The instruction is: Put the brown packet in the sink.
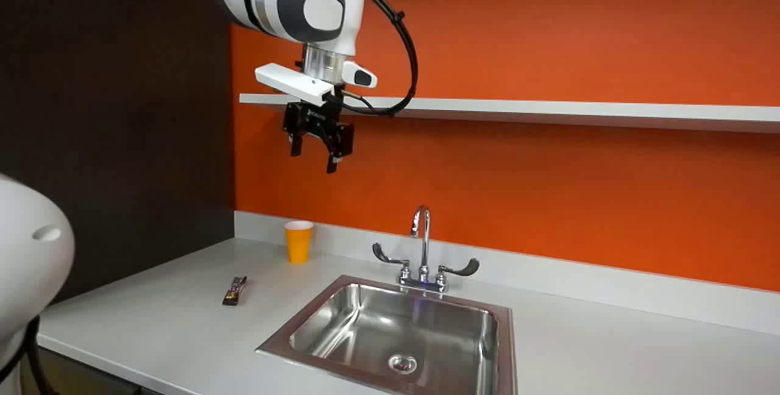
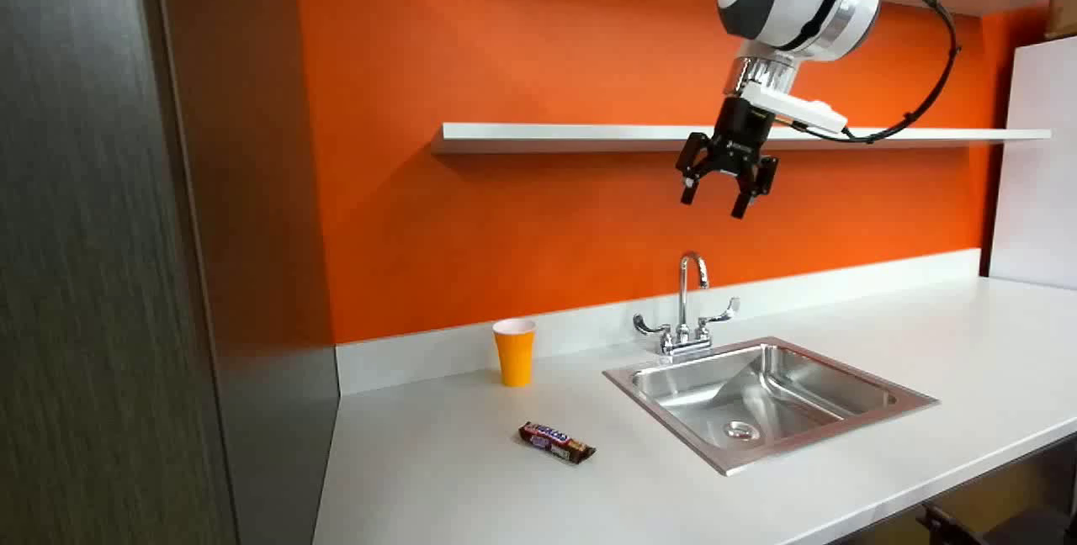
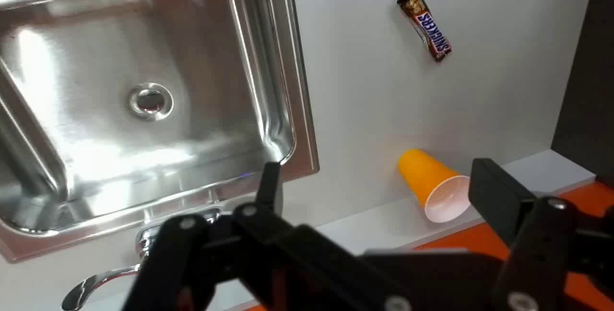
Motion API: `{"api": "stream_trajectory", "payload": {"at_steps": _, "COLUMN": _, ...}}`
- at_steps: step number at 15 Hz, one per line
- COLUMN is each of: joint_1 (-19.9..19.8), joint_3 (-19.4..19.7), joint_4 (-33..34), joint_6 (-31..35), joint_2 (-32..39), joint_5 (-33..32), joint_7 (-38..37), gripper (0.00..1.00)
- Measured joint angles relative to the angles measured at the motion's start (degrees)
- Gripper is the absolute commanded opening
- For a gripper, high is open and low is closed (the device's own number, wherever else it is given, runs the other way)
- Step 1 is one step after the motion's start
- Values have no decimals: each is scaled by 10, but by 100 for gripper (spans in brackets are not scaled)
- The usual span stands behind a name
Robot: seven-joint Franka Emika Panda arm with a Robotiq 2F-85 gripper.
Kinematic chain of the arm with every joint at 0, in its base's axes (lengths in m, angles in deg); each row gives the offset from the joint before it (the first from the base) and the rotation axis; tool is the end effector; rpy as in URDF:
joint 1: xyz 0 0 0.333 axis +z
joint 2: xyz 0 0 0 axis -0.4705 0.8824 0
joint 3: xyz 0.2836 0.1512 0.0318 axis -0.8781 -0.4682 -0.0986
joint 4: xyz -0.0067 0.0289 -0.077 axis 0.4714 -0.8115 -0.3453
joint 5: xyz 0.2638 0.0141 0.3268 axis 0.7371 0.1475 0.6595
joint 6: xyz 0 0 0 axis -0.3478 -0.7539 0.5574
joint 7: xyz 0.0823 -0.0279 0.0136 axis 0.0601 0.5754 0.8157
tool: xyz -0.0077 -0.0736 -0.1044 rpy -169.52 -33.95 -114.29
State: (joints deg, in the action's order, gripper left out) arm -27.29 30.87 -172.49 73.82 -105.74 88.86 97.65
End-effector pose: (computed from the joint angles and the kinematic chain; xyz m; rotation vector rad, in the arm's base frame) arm 0.4755 -0.0705 0.4704 -2.8695 0.1926 -0.2834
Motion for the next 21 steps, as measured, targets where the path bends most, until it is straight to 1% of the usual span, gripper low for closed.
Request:
{"api": "stream_trajectory", "payload": {"at_steps": 4, "joint_1": -1, "joint_3": -2, "joint_4": 0, "joint_6": 0, "joint_2": 1, "joint_5": -1, "joint_7": 0, "gripper": 100}}
{"api": "stream_trajectory", "payload": {"at_steps": 7, "joint_1": -1, "joint_3": -15, "joint_4": 0, "joint_6": 8, "joint_2": 3, "joint_5": -12, "joint_7": 0, "gripper": 100}}
{"api": "stream_trajectory", "payload": {"at_steps": 11, "joint_1": 3, "joint_3": -55, "joint_4": -3, "joint_6": 33, "joint_2": 15, "joint_5": -34, "joint_7": -1, "gripper": 100}}
{"api": "stream_trajectory", "payload": {"at_steps": 14, "joint_1": 16, "joint_3": -90, "joint_4": -8, "joint_6": 45, "joint_2": 35, "joint_5": -48, "joint_7": -5, "gripper": 100}}
{"api": "stream_trajectory", "payload": {"at_steps": 17, "joint_1": 34, "joint_3": -119, "joint_4": -11, "joint_6": 62, "joint_2": 68, "joint_5": -55, "joint_7": -10, "gripper": 100}}
{"api": "stream_trajectory", "payload": {"at_steps": 21, "joint_1": 55, "joint_3": -144, "joint_4": -12, "joint_6": 95, "joint_2": 127, "joint_5": -58, "joint_7": -11, "gripper": 100}}
